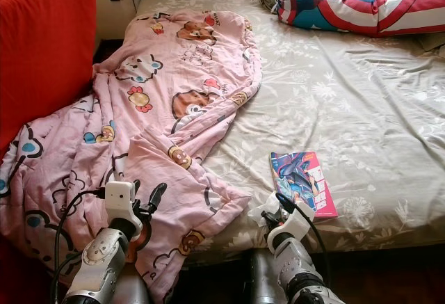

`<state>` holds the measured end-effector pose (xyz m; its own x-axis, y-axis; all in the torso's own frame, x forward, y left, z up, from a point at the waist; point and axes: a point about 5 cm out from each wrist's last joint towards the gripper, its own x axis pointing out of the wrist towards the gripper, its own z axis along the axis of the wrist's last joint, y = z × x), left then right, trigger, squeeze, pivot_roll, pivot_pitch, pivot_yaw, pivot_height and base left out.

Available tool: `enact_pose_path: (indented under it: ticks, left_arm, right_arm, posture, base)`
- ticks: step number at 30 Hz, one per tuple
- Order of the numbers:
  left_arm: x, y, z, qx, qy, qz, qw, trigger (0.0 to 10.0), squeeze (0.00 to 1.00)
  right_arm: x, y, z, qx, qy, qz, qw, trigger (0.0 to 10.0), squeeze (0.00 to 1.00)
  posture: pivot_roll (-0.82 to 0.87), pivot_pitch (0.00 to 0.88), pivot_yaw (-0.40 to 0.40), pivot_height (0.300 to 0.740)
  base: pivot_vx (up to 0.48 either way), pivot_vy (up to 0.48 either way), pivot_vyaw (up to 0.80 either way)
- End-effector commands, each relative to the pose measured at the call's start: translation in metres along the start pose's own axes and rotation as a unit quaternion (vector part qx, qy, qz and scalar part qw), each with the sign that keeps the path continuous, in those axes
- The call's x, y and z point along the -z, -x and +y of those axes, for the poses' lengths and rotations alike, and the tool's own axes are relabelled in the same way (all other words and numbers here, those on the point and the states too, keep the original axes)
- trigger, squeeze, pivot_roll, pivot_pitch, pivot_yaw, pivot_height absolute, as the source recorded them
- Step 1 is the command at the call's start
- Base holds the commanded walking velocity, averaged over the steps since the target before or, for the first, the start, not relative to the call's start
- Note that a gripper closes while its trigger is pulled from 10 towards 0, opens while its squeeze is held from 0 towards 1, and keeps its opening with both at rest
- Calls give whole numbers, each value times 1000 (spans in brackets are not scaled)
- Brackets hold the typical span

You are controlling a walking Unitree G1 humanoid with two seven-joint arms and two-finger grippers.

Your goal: Clean up the room

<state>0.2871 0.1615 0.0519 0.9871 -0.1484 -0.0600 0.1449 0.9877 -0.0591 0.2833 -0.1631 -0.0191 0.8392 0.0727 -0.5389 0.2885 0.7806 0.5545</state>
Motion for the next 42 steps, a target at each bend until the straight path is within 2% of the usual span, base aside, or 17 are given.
enact_pose_path:
  ticks: [1, 4, 10, 13, 16, 18, 24, 29, 34, 35, 42]
  left_arm:
    - [2, 2, -2, 6, -9, 4, 1000, 10000, 0]
    - [3, 3, -2, 5, -9, 4, 1000, 10000, 0]
    - [6, 3, -5, 6, -5, 7, 1000, 10000, 0]
    - [7, 4, -7, 7, -3, 9, 1000, 10000, 0]
    - [8, 4, -8, 7, -2, 9, 1000, 10000, 0]
    - [9, 5, -8, 6, -1, 9, 1000, 10000, 0]
    - [11, 6, -5, -5, 9, 12, 1000, 10000, 0]
    - [13, 8, -4, -11, 19, 13, 1000, 10000, 0]
    - [14, 9, -3, -13, 21, 14, 1000, 10000, 0]
    - [14, 9, -2, -14, 20, 15, 1000, 10000, 0]
    - [13, 8, 4, -19, 15, 18, 1000, 10000, 0]
  right_arm:
    - [2, 2, -5, 10, 27, -6, 1000, 0, 0]
    - [-14, -1, 7, -19, 86, -51, 995, 0, 0]
    - [-31, -1, 24, -76, 111, -114, 984, 0, 0]
    - [-42, 2, 33, -102, 129, -163, 973, 0, 0]
    - [-45, 5, 39, -115, 148, -186, 965, 196, 0]
    - [-46, 8, 40, -120, 170, -196, 958, 10000, 0]
    - [-46, 19, 42, -134, 230, -226, 937, 10000, 0]
    - [-46, 29, 40, -138, 257, -244, 925, 10000, 0]
    - [-45, 31, 33, -120, 253, -244, 928, 10000, 0]
    - [-43, 29, 29, -98, 264, -234, 930, 10000, 0]
    - [-41, 28, 29, -83, 264, -230, 933, 10000, 0]
  posture:
    - [30, 133, -40, 586]
    - [21, 126, -42, 586]
    - [1, 105, -47, 586]
    - [-8, 87, -54, 586]
    - [-7, 81, -57, 586]
    - [-8, 71, -61, 586]
    - [-14, 41, -65, 586]
    - [-19, 27, -63, 586]
    - [-19, 19, -57, 600]
    - [-17, 20, -54, 610]
    - [-14, 36, -50, 650]
  base:
    - [0, 0, 0]
    - [0, 0, 0]
    - [0, 0, 0]
    - [0, 0, 0]
    - [0, 0, 0]
    - [0, 0, 0]
    - [0, 0, 0]
    - [0, 0, 0]
    - [0, 0, 0]
    - [0, 0, 0]
    - [0, 0, 0]
